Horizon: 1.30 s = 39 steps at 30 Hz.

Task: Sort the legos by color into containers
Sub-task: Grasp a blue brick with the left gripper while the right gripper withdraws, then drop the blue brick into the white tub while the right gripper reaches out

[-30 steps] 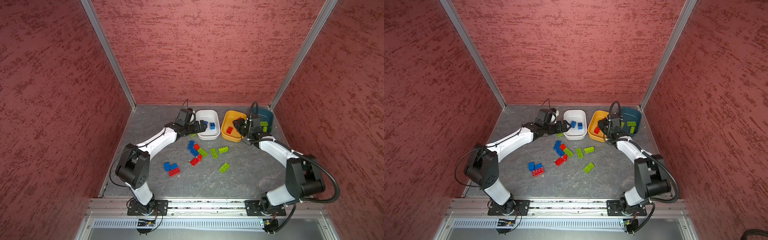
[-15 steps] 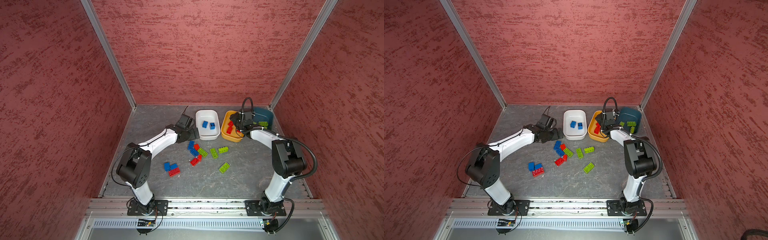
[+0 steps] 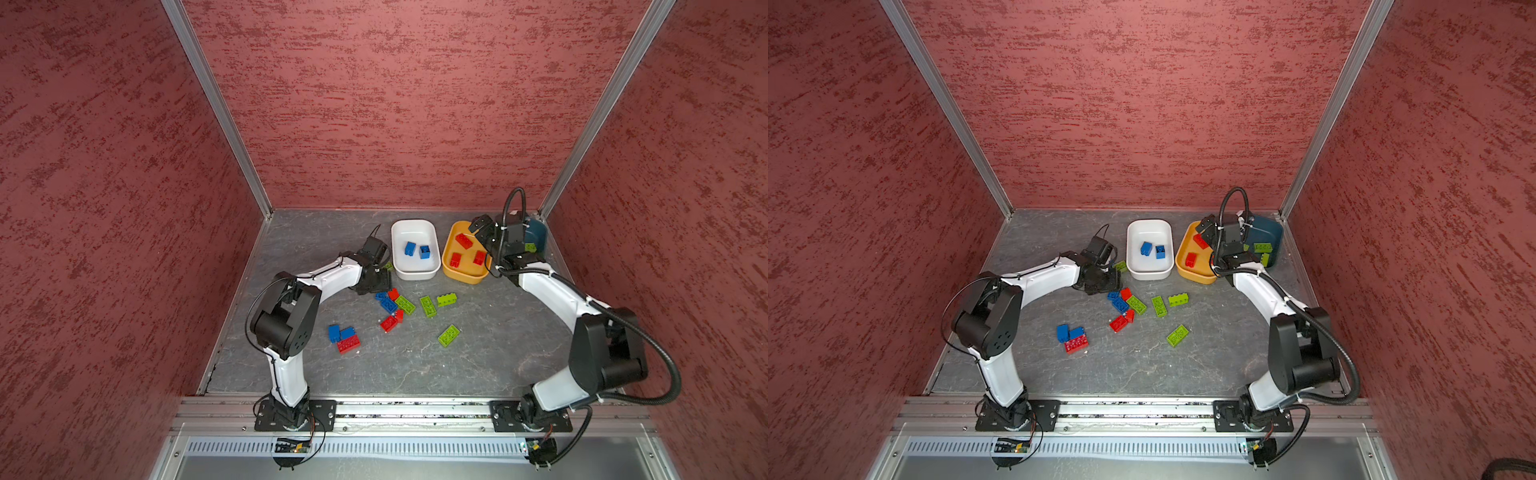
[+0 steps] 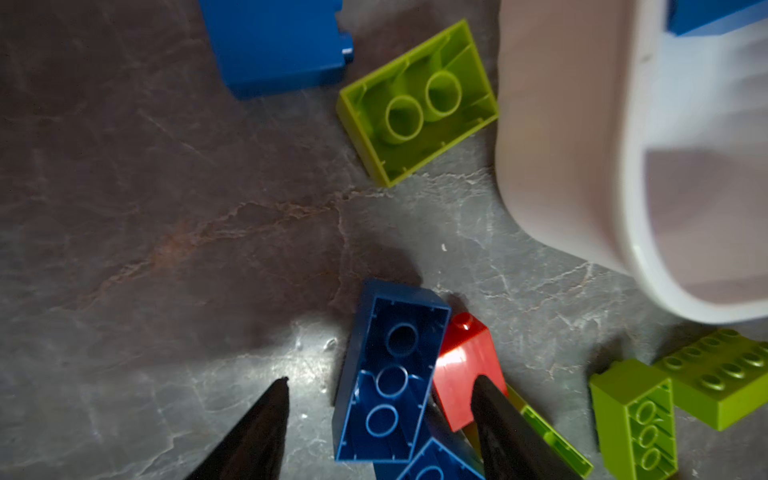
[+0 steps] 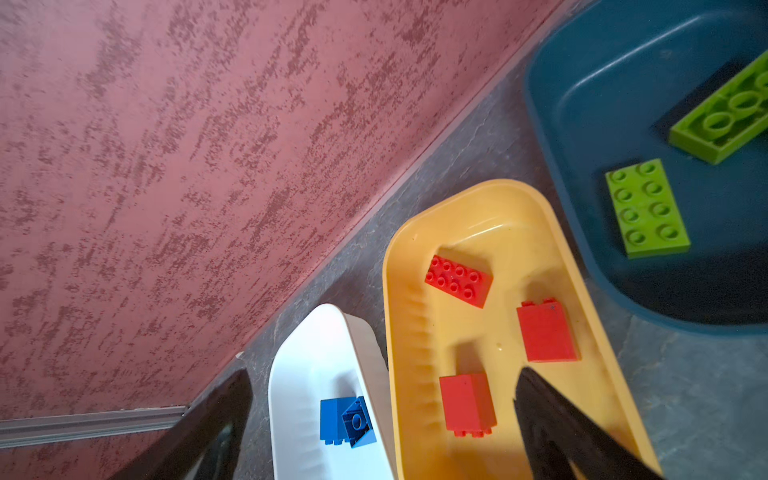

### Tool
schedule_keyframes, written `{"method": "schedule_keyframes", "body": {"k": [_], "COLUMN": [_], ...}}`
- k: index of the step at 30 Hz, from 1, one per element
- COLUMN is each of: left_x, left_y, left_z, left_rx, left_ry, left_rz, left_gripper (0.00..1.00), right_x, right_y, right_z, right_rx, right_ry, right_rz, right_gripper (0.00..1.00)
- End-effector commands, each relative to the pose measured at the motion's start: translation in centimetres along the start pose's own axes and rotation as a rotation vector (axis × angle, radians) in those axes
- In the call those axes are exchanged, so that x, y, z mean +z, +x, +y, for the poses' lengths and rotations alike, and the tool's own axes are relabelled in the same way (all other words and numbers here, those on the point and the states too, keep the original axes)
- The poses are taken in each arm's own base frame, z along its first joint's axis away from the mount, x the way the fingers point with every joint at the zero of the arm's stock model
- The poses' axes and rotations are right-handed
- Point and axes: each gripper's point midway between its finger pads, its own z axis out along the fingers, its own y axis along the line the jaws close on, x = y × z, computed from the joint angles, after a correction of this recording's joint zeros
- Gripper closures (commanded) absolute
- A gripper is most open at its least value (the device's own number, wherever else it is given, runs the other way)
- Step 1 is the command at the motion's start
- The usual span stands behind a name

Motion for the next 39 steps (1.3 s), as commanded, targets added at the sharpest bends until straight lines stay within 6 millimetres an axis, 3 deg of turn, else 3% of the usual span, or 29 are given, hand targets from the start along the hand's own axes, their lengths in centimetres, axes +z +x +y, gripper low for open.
{"method": "schedule_keyframes", "body": {"k": [1,5,9,16,20,26,30,34,36,39], "left_x": [0.6,1.6,2.5,3.4,2.3,-1.7,-4.7,-7.2,-7.6,-6.7], "left_y": [-0.8,-1.0,-1.2,-1.7,-1.9,-3.3,-4.8,-7.3,-8.7,-10.3], "left_z": [-0.3,-0.1,0.0,0.4,0.8,0.6,-1.1,-4.9,-6.4,-8.2], "left_rx": [0.004,0.005,0.007,-0.006,-0.007,-0.017,-0.035,-0.005,0.014,0.037], "left_ry": [0.001,-0.02,-0.036,-0.077,-0.099,-0.066,0.017,0.184,0.231,0.256], "left_rz": [0.007,0.017,0.024,0.013,-0.044,-0.179,-0.261,-0.329,-0.348,-0.331], "left_gripper": [0.35,0.41,0.49,0.6,0.68,0.73,0.75,0.74,0.74,0.74], "right_x": [-2.4,-5.0,-6.7,-9.4,-10.2,-11.0,-10.6,-10.5,-10.5,-10.4], "right_y": [-1.5,-2.9,-2.7,1.6,2.5,3.9,6.4,8.4,9.3,10.8], "right_z": [-1.0,-1.2,-1.4,0.3,-0.6,-1.8,-3.7,-5.0,-5.3,-5.9], "right_rx": [-0.006,-0.068,-0.204,-0.434,-0.469,-0.531,-0.545,-0.497,-0.491,-0.466], "right_ry": [0.006,-0.012,-0.032,-0.268,-0.253,-0.255,-0.219,-0.203,-0.212,-0.202], "right_rz": [-0.106,-0.181,-0.185,-0.049,0.002,0.045,0.164,0.242,0.273,0.354], "right_gripper": [0.01,0.01,0.01,0.01,0.01,0.01,0.01,0.01,0.01,0.01]}}
